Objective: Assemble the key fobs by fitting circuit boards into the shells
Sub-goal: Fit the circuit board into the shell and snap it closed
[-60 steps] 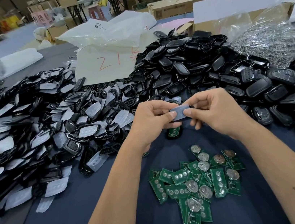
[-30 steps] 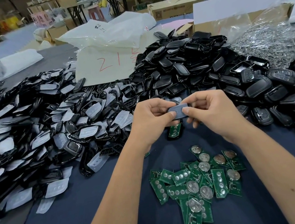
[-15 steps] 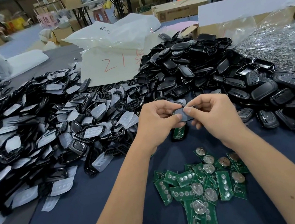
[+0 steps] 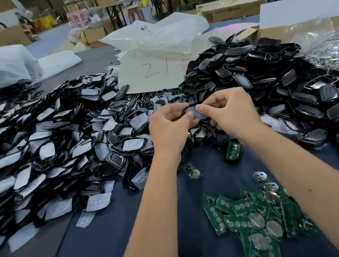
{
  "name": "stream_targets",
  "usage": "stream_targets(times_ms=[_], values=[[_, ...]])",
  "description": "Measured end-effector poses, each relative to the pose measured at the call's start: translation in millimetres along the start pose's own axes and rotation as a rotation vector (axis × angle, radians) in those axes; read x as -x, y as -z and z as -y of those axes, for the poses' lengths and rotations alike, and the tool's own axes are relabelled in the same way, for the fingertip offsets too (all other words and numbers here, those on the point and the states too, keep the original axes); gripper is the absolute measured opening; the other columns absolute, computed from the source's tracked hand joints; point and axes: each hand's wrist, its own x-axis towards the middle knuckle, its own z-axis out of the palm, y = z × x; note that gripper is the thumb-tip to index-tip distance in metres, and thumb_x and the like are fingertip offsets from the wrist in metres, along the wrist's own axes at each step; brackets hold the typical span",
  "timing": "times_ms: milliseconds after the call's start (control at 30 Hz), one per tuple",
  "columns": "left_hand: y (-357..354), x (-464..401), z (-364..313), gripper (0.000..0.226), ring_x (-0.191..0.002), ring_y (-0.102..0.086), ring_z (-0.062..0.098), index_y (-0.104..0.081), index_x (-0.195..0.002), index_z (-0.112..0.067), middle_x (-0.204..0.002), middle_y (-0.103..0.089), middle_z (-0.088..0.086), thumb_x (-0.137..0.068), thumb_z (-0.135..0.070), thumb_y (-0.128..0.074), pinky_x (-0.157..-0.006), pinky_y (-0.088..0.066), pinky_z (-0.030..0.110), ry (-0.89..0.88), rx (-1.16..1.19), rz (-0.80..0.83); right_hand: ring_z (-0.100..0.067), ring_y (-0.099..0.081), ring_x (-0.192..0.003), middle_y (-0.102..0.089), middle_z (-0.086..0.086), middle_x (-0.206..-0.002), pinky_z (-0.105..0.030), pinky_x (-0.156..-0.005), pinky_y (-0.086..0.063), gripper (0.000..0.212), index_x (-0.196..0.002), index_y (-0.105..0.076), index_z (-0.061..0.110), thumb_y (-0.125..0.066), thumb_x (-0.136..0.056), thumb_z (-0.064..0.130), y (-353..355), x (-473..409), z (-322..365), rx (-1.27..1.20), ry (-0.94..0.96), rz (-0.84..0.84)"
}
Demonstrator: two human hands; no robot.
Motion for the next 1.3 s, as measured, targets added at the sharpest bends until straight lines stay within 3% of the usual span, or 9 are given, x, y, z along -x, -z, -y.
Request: stream_targets(times_ms=[167, 267, 467, 533, 633, 800, 900, 1067, 1300], values=[[29.6, -16.6, -3.0, 0.012, -0.083, -0.074, 0.013, -0.078, -0.095, -0.013, -0.089, -0.076, -0.002, -0.088, -0.004, -0.071, -0.079, -0.063, 0.036, -0.152, -0.31, -0.215, -0.015, -0.064, -0.061, -0.074, -0.001, -0.068, -0.031, -0.066, -0.053, 0.019, -0.078, -0.079, 0.016, -0.085, -0.085, 0.033, -37.7, -25.3, 15.2, 0.139, -0.007, 0.12], [44.8, -19.4, -7.3, 0.008, -0.085, -0.068, 0.004, -0.079, -0.09, -0.021, -0.084, -0.073, -0.012, -0.089, -0.017, -0.071, -0.083, -0.055, 0.027, -0.227, -0.577, -0.331, -0.015, -0.068, -0.074, -0.069, 0.006, -0.069, -0.028, -0.071, -0.049, 0.022, -0.079, -0.079, 0.017, -0.086, -0.082, 0.038, -48.6, -33.5, 17.0, 0.384, 0.04, 0.142], [74.2, -27.8, -17.7, 0.011, -0.068, -0.06, 0.0, -0.076, -0.085, -0.018, -0.071, -0.064, -0.016, -0.088, -0.013, -0.068, -0.065, -0.043, 0.006, -0.262, -0.505, -0.619, -0.024, -0.066, -0.091, -0.07, -0.003, -0.094, -0.037, -0.083, -0.054, 0.02, -0.092, -0.075, 0.018, -0.078, -0.089, 0.037, -81.9, -33.1, 38.8, 0.562, 0.277, -0.014], [89.9, -29.5, -21.9, 0.01, -0.069, -0.061, 0.003, -0.076, -0.087, -0.017, -0.073, -0.065, -0.014, -0.089, -0.013, -0.066, -0.066, -0.045, 0.008, -0.293, -0.503, -0.785, -0.022, -0.065, -0.091, -0.069, -0.001, -0.093, -0.034, -0.081, -0.052, 0.015, -0.093, -0.075, 0.018, -0.075, -0.091, 0.033, -106.9, -25.7, 54.5, 0.513, 0.428, 0.1], [118.8, -31.7, -24.4, 0.016, -0.093, -0.064, 0.021, -0.075, -0.093, -0.016, -0.088, -0.072, -0.002, -0.087, -0.011, -0.061, -0.081, -0.052, 0.033, -0.31, -0.512, -1.051, -0.023, -0.057, -0.11, -0.068, 0.0, -0.11, -0.035, -0.094, -0.046, 0.022, -0.113, -0.073, 0.019, -0.07, -0.095, 0.032, -151.9, -14.1, 71.5, 0.568, 0.65, 0.366], [150.8, -33.1, -27.0, 0.022, -0.1, -0.063, 0.022, -0.071, -0.1, -0.007, -0.1, -0.07, 0.004, -0.087, -0.006, -0.052, -0.086, -0.048, 0.025, -0.303, -0.242, -1.375, -0.02, -0.035, -0.143, -0.051, 0.015, -0.149, -0.039, -0.104, -0.046, 0.04, -0.147, -0.051, 0.034, -0.049, -0.107, 0.029, -210.8, 1.7, 85.6, 0.763, 0.896, 0.654], [153.3, -32.0, -27.8, 0.018, -0.098, -0.063, 0.019, -0.067, -0.1, -0.007, -0.098, -0.067, 0.0, -0.089, -0.004, -0.052, -0.088, -0.049, 0.026, -0.293, -0.137, -1.435, -0.02, -0.037, -0.146, -0.053, 0.01, -0.149, -0.041, -0.105, -0.045, 0.035, -0.142, -0.055, 0.032, -0.045, -0.109, 0.028, -226.9, 6.7, 98.2, 0.829, 0.877, 0.762], [153.2, -33.8, -26.0, 0.018, -0.097, -0.064, 0.021, -0.067, -0.095, -0.008, -0.092, -0.066, -0.002, -0.086, -0.004, -0.053, -0.085, -0.048, 0.025, -0.292, -0.11, -1.407, -0.032, -0.067, -0.104, -0.071, -0.008, -0.107, -0.036, -0.07, -0.037, 0.02, -0.097, -0.066, 0.021, -0.048, -0.098, 0.012, -221.1, 9.9, 109.2, 0.893, 0.823, 0.68], [136.1, -38.9, -24.5, 0.018, -0.091, -0.064, 0.023, -0.069, -0.092, -0.007, -0.088, -0.066, -0.001, -0.083, -0.004, -0.053, -0.08, -0.049, 0.022, -0.32, -0.163, -1.263, -0.019, -0.047, -0.121, -0.069, 0.008, -0.107, -0.035, -0.09, -0.045, 0.027, -0.109, -0.072, 0.026, -0.053, -0.098, 0.01, -186.5, 1.5, 89.8, 0.875, 0.852, 0.552]])
